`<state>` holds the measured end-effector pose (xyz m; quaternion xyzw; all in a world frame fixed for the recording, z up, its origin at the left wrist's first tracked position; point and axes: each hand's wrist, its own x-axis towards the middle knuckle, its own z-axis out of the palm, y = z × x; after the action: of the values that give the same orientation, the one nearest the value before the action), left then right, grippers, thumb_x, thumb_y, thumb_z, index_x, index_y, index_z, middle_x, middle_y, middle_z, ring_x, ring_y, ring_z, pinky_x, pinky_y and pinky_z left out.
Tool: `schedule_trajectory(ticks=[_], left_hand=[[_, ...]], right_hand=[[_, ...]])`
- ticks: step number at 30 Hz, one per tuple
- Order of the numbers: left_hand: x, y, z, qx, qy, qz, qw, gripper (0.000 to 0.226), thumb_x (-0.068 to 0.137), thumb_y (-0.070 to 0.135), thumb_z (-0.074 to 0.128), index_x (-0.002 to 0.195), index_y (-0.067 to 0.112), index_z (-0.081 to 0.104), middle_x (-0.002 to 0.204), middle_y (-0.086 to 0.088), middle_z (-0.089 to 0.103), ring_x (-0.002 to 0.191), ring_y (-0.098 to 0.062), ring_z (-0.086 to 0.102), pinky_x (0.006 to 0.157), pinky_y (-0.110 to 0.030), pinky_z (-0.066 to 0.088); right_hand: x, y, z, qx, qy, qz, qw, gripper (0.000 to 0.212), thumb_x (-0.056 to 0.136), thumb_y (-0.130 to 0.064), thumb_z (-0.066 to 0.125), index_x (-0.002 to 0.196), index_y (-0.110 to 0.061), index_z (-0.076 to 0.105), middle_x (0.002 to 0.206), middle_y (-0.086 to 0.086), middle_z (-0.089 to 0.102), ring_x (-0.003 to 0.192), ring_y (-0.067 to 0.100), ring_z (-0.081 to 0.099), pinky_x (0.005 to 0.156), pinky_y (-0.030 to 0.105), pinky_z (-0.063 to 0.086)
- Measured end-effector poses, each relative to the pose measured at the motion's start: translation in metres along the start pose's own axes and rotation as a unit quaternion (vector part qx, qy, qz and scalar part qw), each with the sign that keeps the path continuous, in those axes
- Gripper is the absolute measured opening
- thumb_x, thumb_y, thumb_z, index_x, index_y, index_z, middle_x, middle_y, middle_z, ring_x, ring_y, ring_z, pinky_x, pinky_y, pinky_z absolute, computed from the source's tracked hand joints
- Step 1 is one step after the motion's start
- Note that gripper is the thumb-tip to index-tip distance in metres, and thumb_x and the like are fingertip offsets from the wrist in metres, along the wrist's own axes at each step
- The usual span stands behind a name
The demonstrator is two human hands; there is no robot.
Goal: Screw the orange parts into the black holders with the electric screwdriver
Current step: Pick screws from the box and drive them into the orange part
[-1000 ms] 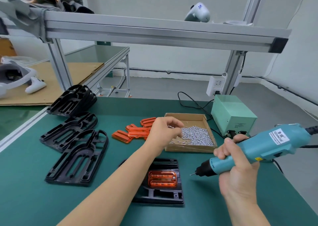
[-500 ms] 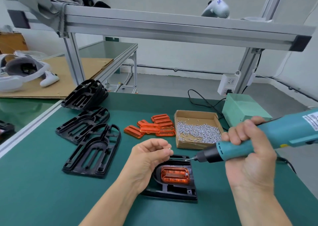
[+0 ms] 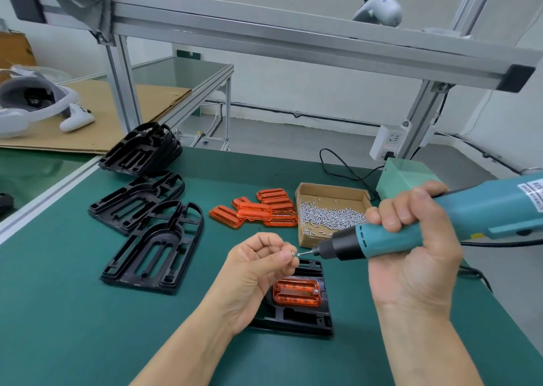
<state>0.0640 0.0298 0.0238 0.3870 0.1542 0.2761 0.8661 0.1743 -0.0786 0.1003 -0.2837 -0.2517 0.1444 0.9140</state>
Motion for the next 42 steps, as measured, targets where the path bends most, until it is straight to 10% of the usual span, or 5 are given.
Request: schedule_trajectory(ticks=[42], left_hand=[[0.0,-0.006,-0.002,-0.084,0.048,-0.038,0.995,0.016,0.065,-0.006,0.068,0.068,0.007,0.061,0.077,-0.011,0.067,0.061,-0.019,0.066,0.056,-0.022,0.056]], right_hand=[[-0.007,0.016,0.007,-0.011,-0.008,-0.038,0.999,0.017,0.08,-0.004,0.047,0.082,-0.021,0.048,0.054,-0.008,0.037,0.046,0.009,0.035,0.053,0.021,0.04]])
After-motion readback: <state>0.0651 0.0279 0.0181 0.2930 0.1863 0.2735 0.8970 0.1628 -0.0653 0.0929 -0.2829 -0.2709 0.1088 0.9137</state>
